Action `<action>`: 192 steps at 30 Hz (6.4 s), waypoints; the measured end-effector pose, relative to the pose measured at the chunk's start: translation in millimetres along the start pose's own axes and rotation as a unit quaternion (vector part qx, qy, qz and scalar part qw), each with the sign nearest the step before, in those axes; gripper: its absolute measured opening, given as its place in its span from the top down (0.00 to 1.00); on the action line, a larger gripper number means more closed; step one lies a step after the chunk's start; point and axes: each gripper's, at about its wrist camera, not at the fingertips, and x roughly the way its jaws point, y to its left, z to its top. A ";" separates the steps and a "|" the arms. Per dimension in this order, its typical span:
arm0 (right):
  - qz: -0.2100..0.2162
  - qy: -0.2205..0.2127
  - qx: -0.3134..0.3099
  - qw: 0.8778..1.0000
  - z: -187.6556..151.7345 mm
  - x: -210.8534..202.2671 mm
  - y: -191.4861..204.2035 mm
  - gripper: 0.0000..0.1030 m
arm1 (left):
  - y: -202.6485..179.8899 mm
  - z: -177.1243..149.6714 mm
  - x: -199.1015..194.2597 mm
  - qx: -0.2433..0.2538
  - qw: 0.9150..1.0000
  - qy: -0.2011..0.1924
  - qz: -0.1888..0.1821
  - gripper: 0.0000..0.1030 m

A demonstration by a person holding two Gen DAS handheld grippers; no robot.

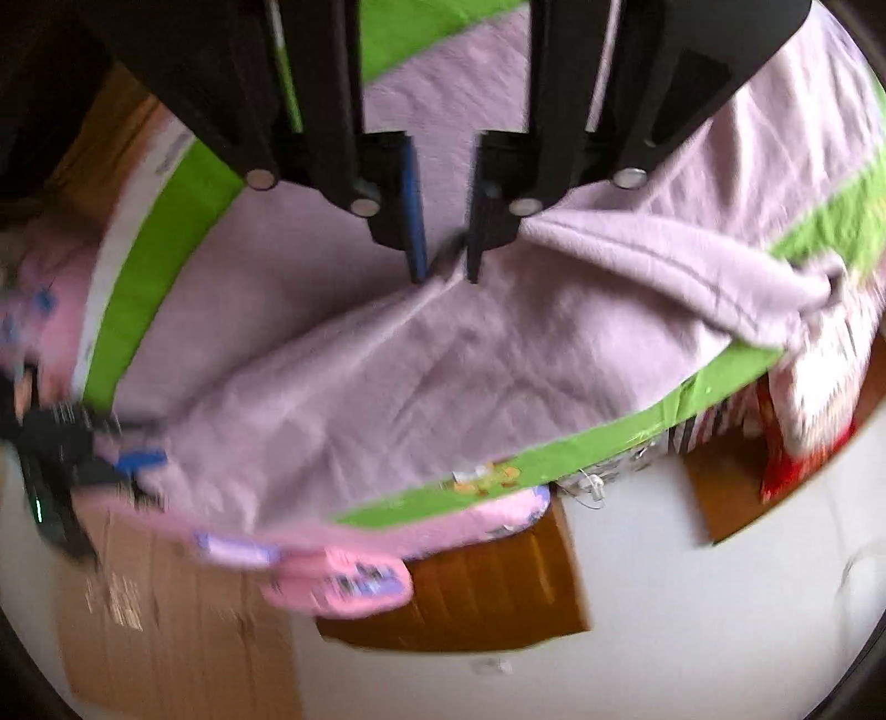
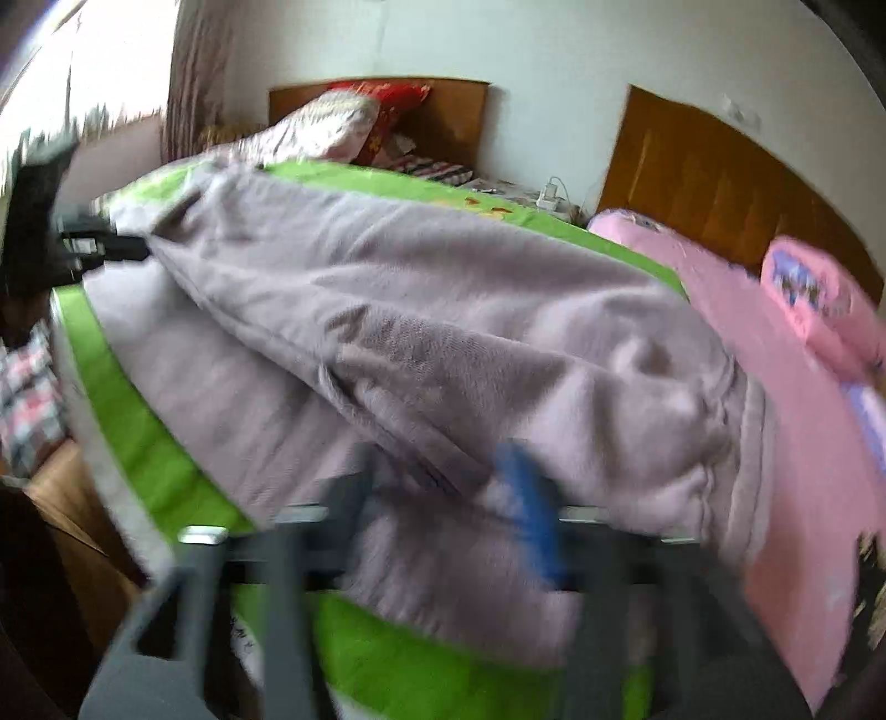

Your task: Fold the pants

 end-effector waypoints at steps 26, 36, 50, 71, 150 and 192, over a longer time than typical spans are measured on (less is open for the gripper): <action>0.101 -0.023 0.506 0.856 -40.0 7.5 -136.9 0.26 | 58.2 -47.7 -28.9 -0.330 0.940 -0.031 -0.078 0.09; 0.061 -0.047 0.487 0.870 -59.6 5.8 -131.7 0.72 | 71.6 -56.3 -31.4 -0.367 0.925 -0.028 -0.092 0.09; 0.057 -0.080 0.463 0.881 -63.9 -6.6 -121.4 0.77 | 101.9 -20.0 23.8 -0.423 0.904 0.045 -0.048 0.95; 0.052 -0.082 0.426 0.900 -94.0 -28.7 -117.7 0.82 | 71.6 -77.3 -24.3 -0.357 0.933 -0.009 -0.044 0.94; 0.323 0.213 0.052 0.921 337.0 363.2 295.9 0.15 | 353.2 -160.7 -67.7 -0.495 0.843 0.026 0.209 0.02; 0.408 0.103 -0.344 0.840 357.4 305.4 582.5 0.88 | 402.7 -194.3 -131.9 -0.488 0.811 0.015 0.323 0.88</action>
